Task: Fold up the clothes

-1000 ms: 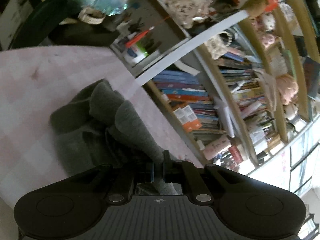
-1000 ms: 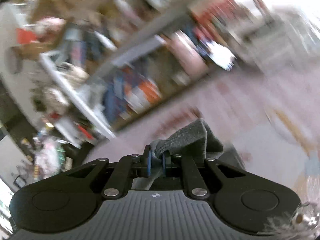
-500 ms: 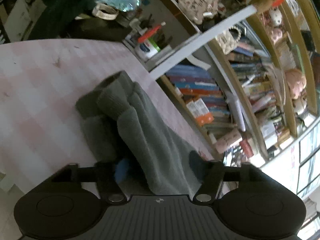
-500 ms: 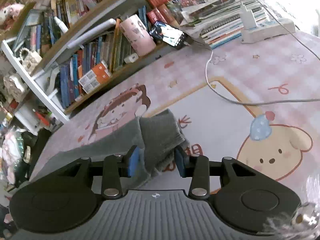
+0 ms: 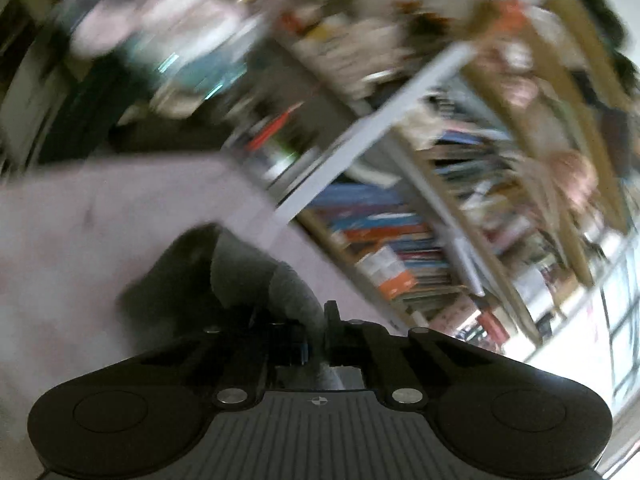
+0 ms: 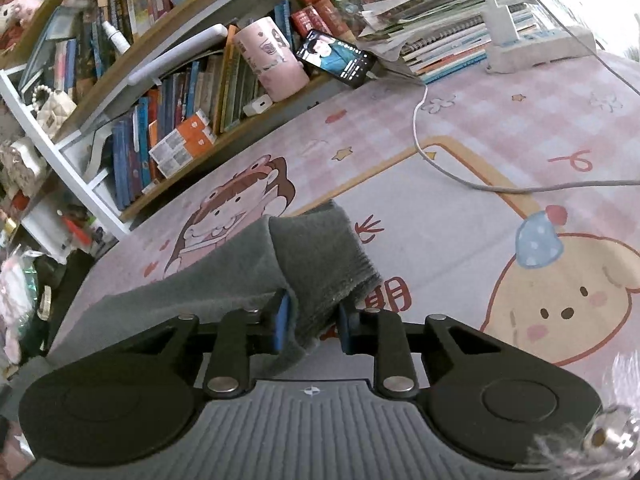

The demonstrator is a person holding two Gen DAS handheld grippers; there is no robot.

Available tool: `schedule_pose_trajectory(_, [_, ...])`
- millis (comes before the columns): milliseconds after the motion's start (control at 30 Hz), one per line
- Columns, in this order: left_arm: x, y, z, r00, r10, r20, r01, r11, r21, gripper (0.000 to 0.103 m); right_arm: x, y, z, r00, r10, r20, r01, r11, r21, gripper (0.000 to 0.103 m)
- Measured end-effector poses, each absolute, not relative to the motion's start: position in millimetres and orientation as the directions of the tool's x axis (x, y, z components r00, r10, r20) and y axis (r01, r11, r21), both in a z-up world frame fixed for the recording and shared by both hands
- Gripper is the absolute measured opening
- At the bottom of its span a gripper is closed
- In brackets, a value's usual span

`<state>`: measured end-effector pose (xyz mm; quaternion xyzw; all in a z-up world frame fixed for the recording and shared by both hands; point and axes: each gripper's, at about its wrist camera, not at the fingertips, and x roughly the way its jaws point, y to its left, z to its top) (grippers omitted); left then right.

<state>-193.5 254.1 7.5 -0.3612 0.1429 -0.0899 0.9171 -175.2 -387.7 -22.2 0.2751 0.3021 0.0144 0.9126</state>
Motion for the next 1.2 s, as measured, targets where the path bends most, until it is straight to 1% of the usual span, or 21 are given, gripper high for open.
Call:
schedule_pose_trajectory(67, [-194.5,258.3,9.5,0.941,-0.249,-0.229,0.03,0.735,-0.677,0.005,-175.4,-386.4,-22.3,0.818,0.19,-0.544,0.139,0.851,0.506,0.022])
schedule_pose_trajectory(167, [-181.1,277.4,-24.6,0.896,-0.247,-0.368,-0.119,0.666,-0.737,0.006,-175.6,-384.6,-22.3,0.818,0.186,-0.544,0.138,0.855,0.499,0.022])
schedule_pose_trajectory(200, [-179.1,279.8,-35.4,0.881,-0.256,-0.397,-0.149,0.647,-0.747,0.006,-175.7,-383.9,-22.3,0.819,0.184,-0.544,0.137,0.857,0.497,0.022])
schedule_pose_trajectory(267, [-180.8,278.2,-44.6,0.872,-0.26,-0.415,-0.159,0.651,-0.742,0.007,-175.9,-382.7,-22.3,0.819,0.182,-0.544,0.136,0.859,0.493,0.022])
schedule_pose_trajectory(333, [-186.6,277.8,-39.4,0.874,-0.235,-0.425,-0.167,0.676,-0.718,0.01,-176.0,-381.4,-22.4,0.82,0.179,-0.544,0.136,0.862,0.488,0.022])
schedule_pose_trajectory(400, [-192.5,277.5,-33.7,0.877,-0.207,-0.434,-0.176,0.701,-0.691,0.016,-176.2,-380.2,-22.4,0.82,0.177,-0.544,0.135,0.865,0.484,0.023])
schedule_pose_trajectory(467, [-198.5,277.2,-27.9,0.879,-0.179,-0.441,-0.185,0.725,-0.664,0.033,-176.3,-379.4,-22.4,0.82,0.175,-0.544,0.134,0.867,0.48,0.023])
schedule_pose_trajectory(500, [-201.4,277.0,-25.0,0.88,-0.165,-0.445,-0.19,0.736,-0.65,0.038,-176.4,-379.4,-22.4,0.82,0.175,-0.544,0.134,0.867,0.48,0.023])
schedule_pose_trajectory(533, [-204.4,276.9,-22.1,0.881,-0.151,-0.448,-0.195,0.747,-0.635,0.049,-176.4,-379.5,-22.4,0.82,0.175,-0.545,0.134,0.867,0.48,0.023])
schedule_pose_trajectory(567, [-207.1,275.3,-20.4,0.879,-0.123,-0.46,-0.21,0.766,-0.607,0.055,-176.4,-379.5,-22.4,0.82,0.175,-0.545,0.134,0.867,0.48,0.024])
schedule_pose_trajectory(600, [-205.4,273.9,-21.0,0.876,-0.114,-0.468,-0.218,0.773,-0.596,0.055,-176.5,-379.6,-22.4,0.82,0.174,-0.545,0.134,0.867,0.479,0.024])
schedule_pose_trajectory(733, [-195.2,267.4,-23.7,0.865,-0.089,-0.493,-0.237,0.795,-0.558,0.054,-176.6,-379.8,-22.4,0.82,0.174,-0.545,0.134,0.868,0.478,0.024])
schedule_pose_trajectory(833, [-182.7,260.5,-25.4,0.866,-0.088,-0.491,-0.224,0.811,-0.54,0.051,-176.6,-380.0,-22.5,0.82,0.174,-0.546,0.134,0.868,0.477,0.024])
schedule_pose_trajectory(867, [-178.6,258.2,-26.0,0.867,-0.088,-0.491,-0.22,0.816,-0.534,0.046,-176.6,-380.0,-22.6,0.82,0.174,-0.546,0.134,0.869,0.477,0.024])
schedule_pose_trajectory(900, [-172.0,257.7,-28.3,0.864,-0.131,-0.486,-0.193,0.806,-0.56,0.034,-176.6,-380.0,-22.6,0.819,0.174,-0.546,0.133,0.869,0.477,0.024])
schedule_pose_trajectory(933, [-165.3,257.3,-30.8,0.859,-0.178,-0.48,-0.164,0.793,-0.587,0.017,-176.7,-380.1,-22.7,0.819,0.174,-0.546,0.133,0.869,0.477,0.024])
schedule_pose_trajectory(967, [-159.3,258.1,-32.1,0.86,-0.202,-0.469,-0.151,0.777,-0.611,0.013,-176.8,-380.2,-22.8,0.82,0.174,-0.546,0.133,0.869,0.477,0.024])
schedule_pose_trajectory(1033, [-155.0,257.2,-22.9,0.887,-0.191,-0.421,-0.116,0.789,-0.603,0.01,-177.1,-379.4,-22.4,0.819,0.175,-0.546,0.133,0.868,0.478,0.024])
schedule_pose_trajectory(1133, [-162.6,246.9,4.8,0.941,-0.159,-0.299,-0.036,0.832,-0.553,0.009,-177.4,-376.1,-23.0,0.819,0.183,-0.544,0.128,0.866,0.484,0.024])
schedule_pose_trajectory(1200, [-163.2,255.8,2.8,0.942,-0.148,-0.303,-0.061,0.809,-0.584,0.01,-177.1,-370.1,-24.1,0.817,0.202,-0.539,0.108,0.866,0.489,0.024])
